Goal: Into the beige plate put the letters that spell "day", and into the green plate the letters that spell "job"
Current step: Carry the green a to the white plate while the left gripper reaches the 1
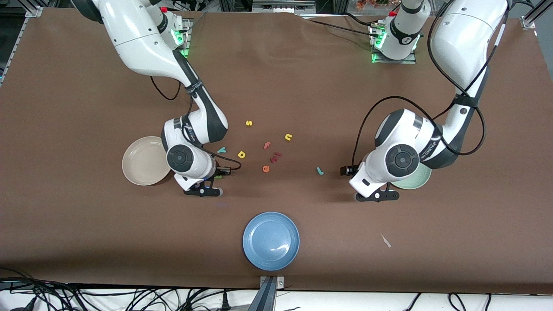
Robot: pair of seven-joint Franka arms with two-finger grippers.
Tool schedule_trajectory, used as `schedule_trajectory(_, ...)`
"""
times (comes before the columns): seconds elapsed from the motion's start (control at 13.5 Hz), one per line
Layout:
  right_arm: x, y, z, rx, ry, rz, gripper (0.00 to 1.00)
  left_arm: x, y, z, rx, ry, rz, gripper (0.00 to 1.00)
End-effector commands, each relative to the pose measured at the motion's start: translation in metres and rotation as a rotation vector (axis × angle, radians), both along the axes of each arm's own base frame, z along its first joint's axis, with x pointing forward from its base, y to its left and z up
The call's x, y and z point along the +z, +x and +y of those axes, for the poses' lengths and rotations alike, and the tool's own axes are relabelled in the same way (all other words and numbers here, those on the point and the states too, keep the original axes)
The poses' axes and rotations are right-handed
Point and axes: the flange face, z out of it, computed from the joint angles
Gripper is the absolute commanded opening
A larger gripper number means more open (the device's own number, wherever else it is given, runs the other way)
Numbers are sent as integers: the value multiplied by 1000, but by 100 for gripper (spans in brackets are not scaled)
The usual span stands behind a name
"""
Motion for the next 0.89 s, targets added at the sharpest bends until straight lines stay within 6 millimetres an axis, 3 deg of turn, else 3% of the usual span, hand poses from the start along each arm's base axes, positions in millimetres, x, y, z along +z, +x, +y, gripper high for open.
schedule_trajectory(0.0, 33, 2, -31, 67, -32, 31, 23, -3, 16, -31, 87, -10, -22, 100)
schedule_trajectory(0.15, 52, -10, -50, 103, -27, 22, 23, -4, 27, -41, 133, -29, -39, 100)
schedule_trajectory(0.3, 55, -27, -84, 175, -22, -6, 23, -14, 31, -56, 164, -37, -41, 100)
schedule_trajectory(0.59, 55, -65, -157, 280, -13, -53, 23, -46, 13, -91, 246, 13, -9, 98)
schedule_trajectory(0.74, 53, -68, -184, 321, -17, -44, 23, -63, 2, -95, 354, 52, 28, 88)
schedule_trajectory(0.82, 49, -71, -195, 332, -17, -32, 23, -70, -5, -99, 365, 65, 43, 72)
